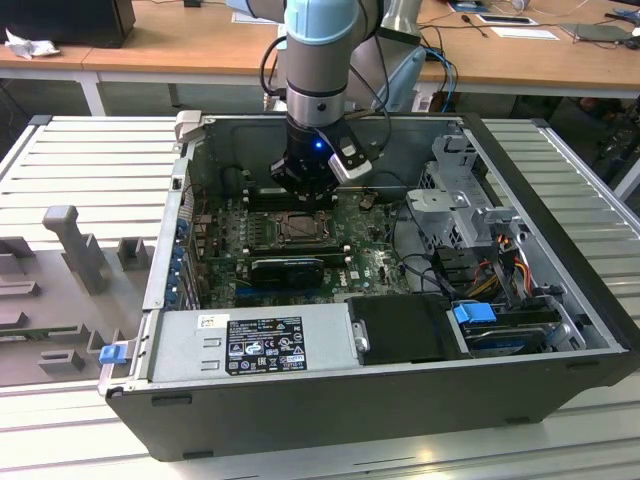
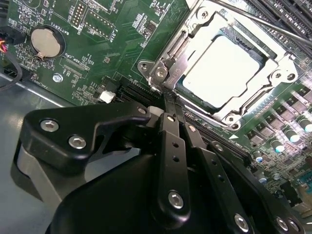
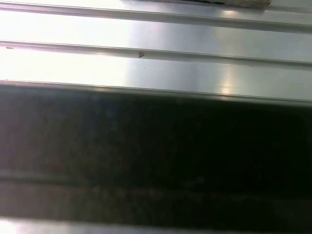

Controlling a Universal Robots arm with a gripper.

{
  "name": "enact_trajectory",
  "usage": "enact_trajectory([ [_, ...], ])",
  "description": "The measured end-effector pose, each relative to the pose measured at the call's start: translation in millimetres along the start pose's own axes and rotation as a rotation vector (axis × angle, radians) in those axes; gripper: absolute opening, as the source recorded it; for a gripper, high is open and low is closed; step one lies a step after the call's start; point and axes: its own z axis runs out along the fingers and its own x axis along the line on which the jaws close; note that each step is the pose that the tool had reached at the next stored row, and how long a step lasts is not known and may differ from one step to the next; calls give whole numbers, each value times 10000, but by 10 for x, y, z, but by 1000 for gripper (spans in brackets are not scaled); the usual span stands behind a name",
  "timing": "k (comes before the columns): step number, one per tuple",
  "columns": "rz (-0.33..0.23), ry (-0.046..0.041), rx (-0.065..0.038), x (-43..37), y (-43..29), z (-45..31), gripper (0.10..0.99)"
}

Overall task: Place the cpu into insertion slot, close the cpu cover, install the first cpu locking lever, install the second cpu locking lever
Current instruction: 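Install the first cpu locking lever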

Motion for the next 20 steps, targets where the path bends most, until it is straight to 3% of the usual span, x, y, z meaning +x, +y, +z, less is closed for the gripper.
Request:
enact_trajectory([
  [5, 1, -6, -51, -1, 2, -23, 106],
  [8, 1, -3, -48, -3, 8, -107, 106],
  [20, 2, -5, -50, -1, -59, -112, 106],
])
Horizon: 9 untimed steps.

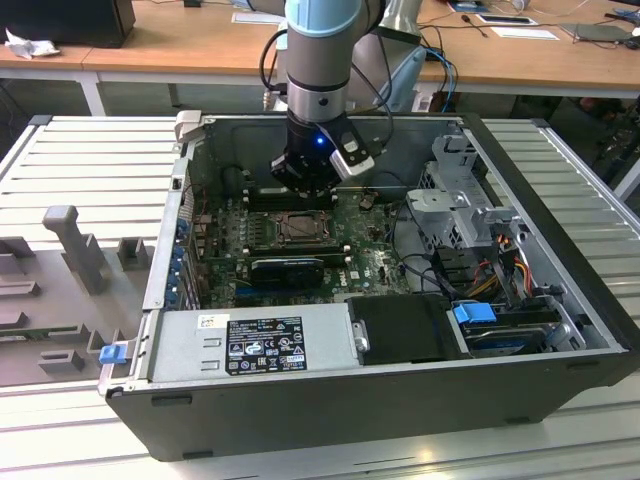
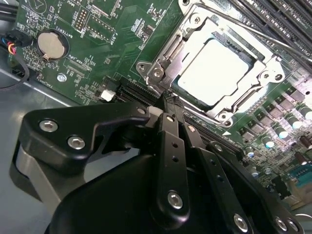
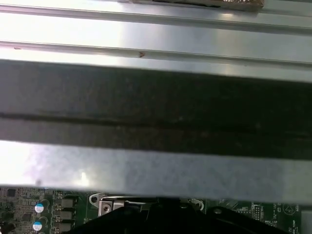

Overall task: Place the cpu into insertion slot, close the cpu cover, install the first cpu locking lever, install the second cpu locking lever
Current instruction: 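Install the first cpu locking lever, then install the second cpu locking lever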

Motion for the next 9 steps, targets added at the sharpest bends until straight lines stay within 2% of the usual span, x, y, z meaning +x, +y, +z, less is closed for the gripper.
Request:
enact_trajectory([
  [6, 0, 2, 3, 2, -44, -6, 106],
  [9, 0, 1, 1, 0, -39, -70, 106],
])
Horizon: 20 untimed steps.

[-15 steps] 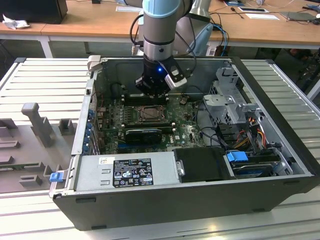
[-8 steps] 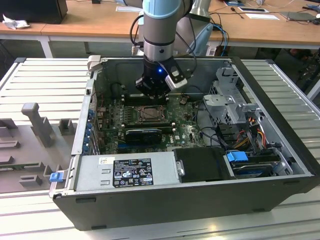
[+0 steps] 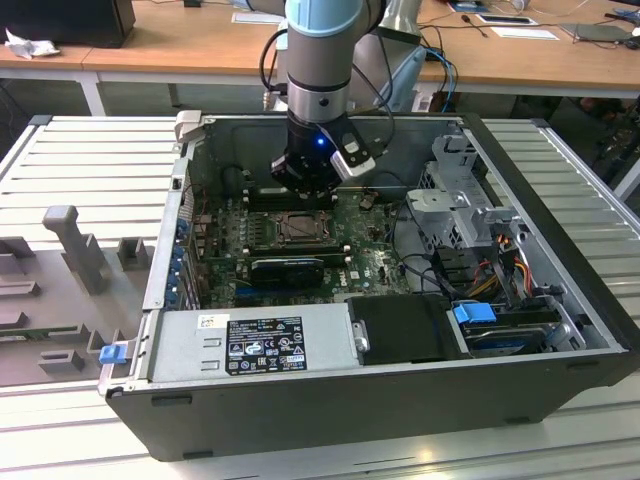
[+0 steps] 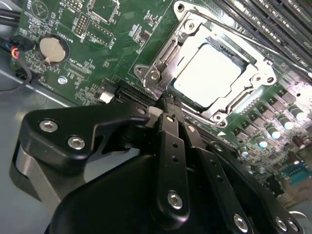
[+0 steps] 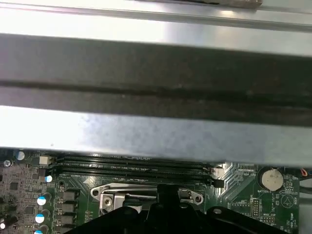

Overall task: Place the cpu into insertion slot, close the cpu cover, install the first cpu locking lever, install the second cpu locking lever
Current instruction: 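Install the second cpu locking lever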

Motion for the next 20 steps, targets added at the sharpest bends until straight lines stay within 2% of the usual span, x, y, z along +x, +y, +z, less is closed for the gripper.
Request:
enact_trajectory([
  [3, 1, 1, 10, -2, 5, -76, 106],
  [6, 5, 0, 14, -1, -46, -84, 106],
  [10, 6, -1, 8, 1, -77, -86, 106],
  [13, 5, -1, -10, 6, -169, -93, 106],
  [20, 6, -1, -11, 10, -238, -98, 106],
])
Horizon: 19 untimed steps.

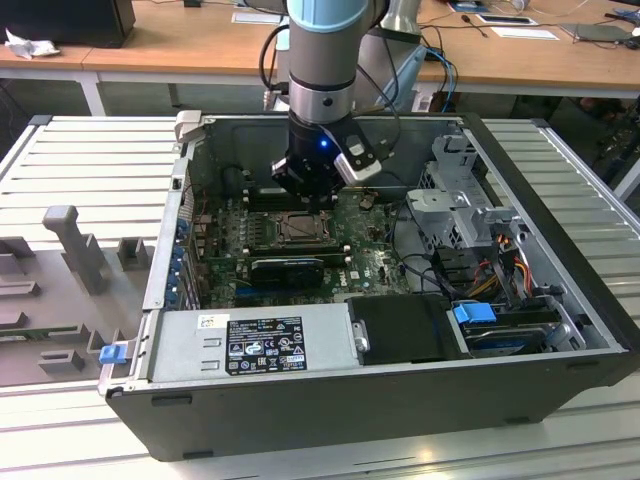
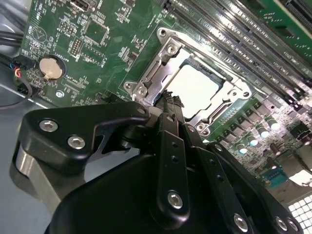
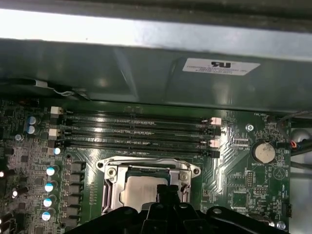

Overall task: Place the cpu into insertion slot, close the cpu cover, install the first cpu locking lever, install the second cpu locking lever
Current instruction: 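Install the second cpu locking lever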

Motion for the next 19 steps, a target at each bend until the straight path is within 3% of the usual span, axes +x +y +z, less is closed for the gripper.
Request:
enact_trajectory([
  [5, 1, 0, -3, 4, -57, -8, 106],
  [8, 1, 0, -4, 2, -59, -67, 106],
  [19, 0, 0, -3, -2, -111, -67, 106],
])
